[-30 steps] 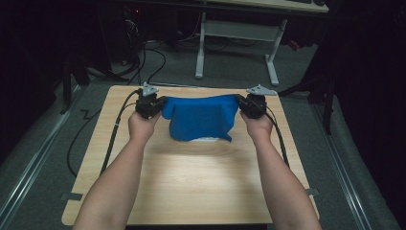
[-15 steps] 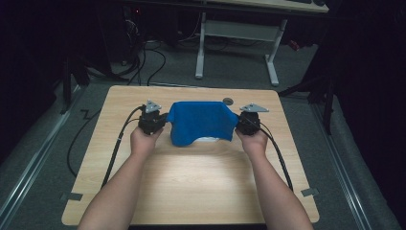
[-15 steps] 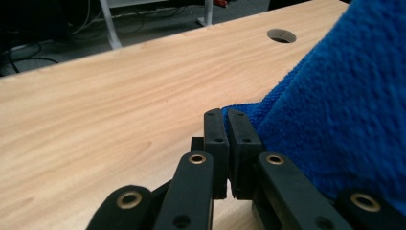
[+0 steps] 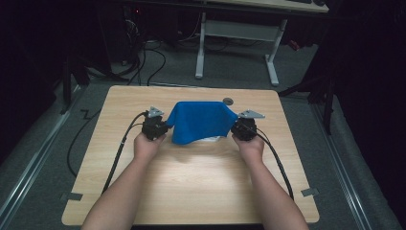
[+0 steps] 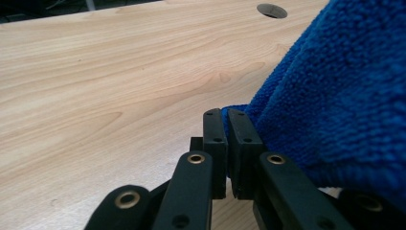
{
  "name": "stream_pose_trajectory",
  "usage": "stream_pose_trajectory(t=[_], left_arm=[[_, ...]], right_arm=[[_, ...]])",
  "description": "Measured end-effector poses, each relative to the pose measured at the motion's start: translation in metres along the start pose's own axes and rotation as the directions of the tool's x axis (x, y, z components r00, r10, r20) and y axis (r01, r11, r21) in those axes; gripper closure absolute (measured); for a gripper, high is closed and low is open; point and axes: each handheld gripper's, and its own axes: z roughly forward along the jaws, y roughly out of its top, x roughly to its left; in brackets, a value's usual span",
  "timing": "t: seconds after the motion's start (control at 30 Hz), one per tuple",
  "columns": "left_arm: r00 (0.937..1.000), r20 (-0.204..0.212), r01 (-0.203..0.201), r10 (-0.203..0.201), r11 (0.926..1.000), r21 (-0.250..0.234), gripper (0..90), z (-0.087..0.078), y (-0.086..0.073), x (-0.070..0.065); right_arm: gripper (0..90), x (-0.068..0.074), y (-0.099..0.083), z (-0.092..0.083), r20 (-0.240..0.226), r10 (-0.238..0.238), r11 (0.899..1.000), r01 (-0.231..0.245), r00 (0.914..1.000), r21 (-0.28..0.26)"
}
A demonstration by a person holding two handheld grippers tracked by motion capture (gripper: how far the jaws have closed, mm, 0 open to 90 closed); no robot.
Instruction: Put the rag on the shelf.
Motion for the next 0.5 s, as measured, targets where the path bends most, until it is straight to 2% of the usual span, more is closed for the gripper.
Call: stream_pose_trajectory(t=[0.1,0.27,0.5], left_arm=[[0.9999,0.000,0.017,-0.017,0.9999,-0.004,85.2,0.000,-0.001,0.000],[0.9987,-0.028,0.043,-0.044,0.9988,-0.022,72.6,-0.006,-0.001,0.003],[0.9977,-0.054,0.038,-0.039,0.9986,-0.036,65.4,-0.016,0.000,0.007]], right_arm=[[88.0,-0.001,-0.001,0.000,-0.001,0.003,1.000,-0.003,1.0000,0.000],[78.9,-0.001,0.001,0.000,0.002,0.014,1.000,-0.014,0.9999,0.001],[71.7,-0.005,0.005,-0.006,0.012,0.034,0.999,-0.034,0.9993,-0.012]])
